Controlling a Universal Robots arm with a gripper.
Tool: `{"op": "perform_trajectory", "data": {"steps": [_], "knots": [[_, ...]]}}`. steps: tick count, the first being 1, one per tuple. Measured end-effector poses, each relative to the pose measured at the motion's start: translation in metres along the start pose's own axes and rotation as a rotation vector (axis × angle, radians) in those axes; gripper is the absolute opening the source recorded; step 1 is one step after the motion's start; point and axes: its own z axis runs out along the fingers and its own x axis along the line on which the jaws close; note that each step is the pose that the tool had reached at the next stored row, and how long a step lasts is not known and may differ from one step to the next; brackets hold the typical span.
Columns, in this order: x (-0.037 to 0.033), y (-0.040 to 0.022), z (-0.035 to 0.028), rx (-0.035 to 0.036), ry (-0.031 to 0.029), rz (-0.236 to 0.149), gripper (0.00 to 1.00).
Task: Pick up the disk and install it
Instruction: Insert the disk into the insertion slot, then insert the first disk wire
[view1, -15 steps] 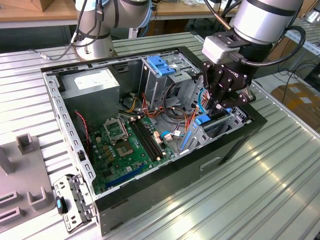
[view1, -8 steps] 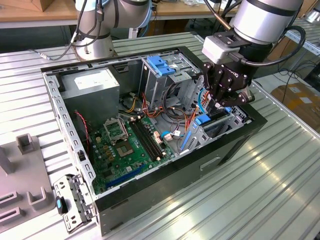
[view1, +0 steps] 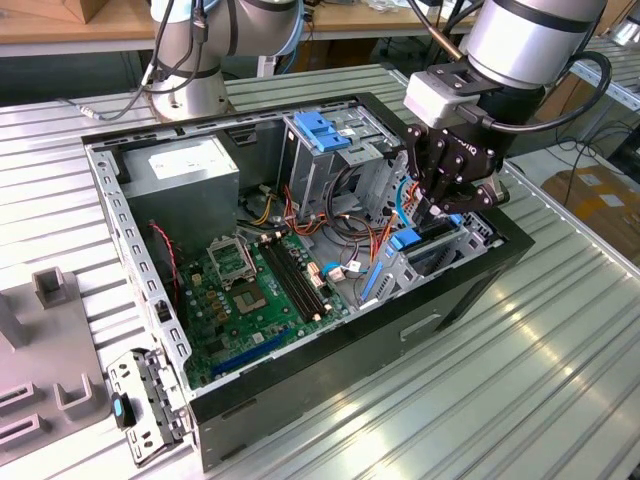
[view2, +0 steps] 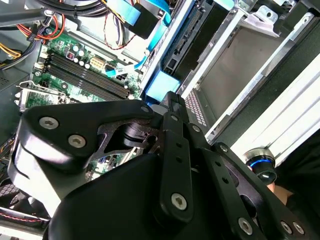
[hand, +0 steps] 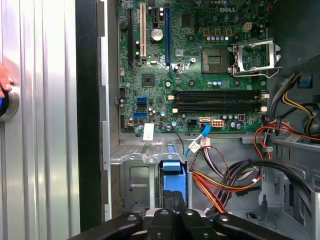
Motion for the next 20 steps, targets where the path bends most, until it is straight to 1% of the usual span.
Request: {"op": "perform_trajectory", "data": {"steps": [6,9,12,14,15,16,20], "knots": [[0.0000,0.0000,0.0000,0.0000,-0.0005,0.000,0.11],[-0.0001,-0.0048,0.0000,0.0002,-0.0006,-0.011,0.11],[-0.0001,-0.0065,0.0000,0.0003,-0.0006,-0.012,0.11],[-0.0001,-0.0086,0.0000,0.0003,-0.0005,-0.012,0.11],[-0.0001,-0.0106,0.0000,0.0002,-0.0004,-0.012,0.11],[-0.0003,-0.0148,0.0000,0.0003,-0.0005,-0.012,0.11],[-0.0005,-0.0248,0.0000,0.0003,-0.0004,-0.012,0.11]]}}
